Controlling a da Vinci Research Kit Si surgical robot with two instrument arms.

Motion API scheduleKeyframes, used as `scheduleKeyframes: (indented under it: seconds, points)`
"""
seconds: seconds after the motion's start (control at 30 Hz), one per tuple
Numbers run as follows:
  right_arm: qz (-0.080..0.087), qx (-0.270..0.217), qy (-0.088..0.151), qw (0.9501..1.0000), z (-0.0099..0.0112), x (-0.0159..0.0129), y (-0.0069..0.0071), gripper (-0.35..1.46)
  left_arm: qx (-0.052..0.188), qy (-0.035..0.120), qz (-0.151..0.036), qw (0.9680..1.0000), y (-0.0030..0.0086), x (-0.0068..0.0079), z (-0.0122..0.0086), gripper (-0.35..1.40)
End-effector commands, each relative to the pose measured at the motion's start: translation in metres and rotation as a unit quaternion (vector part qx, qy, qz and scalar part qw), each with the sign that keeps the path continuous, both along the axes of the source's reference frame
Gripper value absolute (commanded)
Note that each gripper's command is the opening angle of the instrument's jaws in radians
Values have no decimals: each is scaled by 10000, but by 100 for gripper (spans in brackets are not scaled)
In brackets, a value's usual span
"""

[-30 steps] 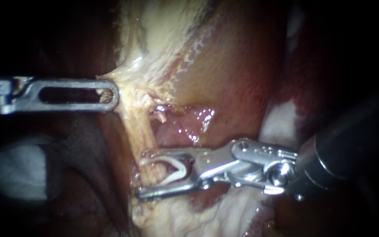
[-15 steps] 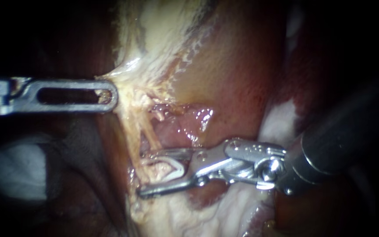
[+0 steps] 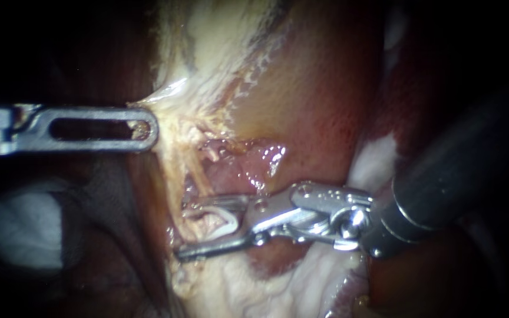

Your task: Clipping first clip left tube

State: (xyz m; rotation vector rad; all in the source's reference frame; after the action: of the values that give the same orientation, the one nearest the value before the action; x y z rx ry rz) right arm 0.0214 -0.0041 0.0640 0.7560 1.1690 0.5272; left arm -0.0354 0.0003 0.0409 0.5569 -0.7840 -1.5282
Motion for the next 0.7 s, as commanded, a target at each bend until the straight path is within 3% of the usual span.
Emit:
scheduleKeyframes:
  seconds: [0.03,0.37,0.47,0.6,0.7]
  points:
    - [0,-11,47,10000,0,0,0,59,0,0,1,10000,0,0,0,-35]
    - [-103,-4,243,9997,-2,0,1,59,0,-1,1,10000,0,0,0,-35]
    - [62,-69,92,9999,0,-2,6,59,0,-1,1,10000,0,0,0,-35]
    - [82,-149,9,9999,5,-3,8,59,0,0,1,10000,0,0,0,-35]
    - [-114,-71,191,9997,4,-1,3,59,0,-1,2,10000,0,0,0,-35]
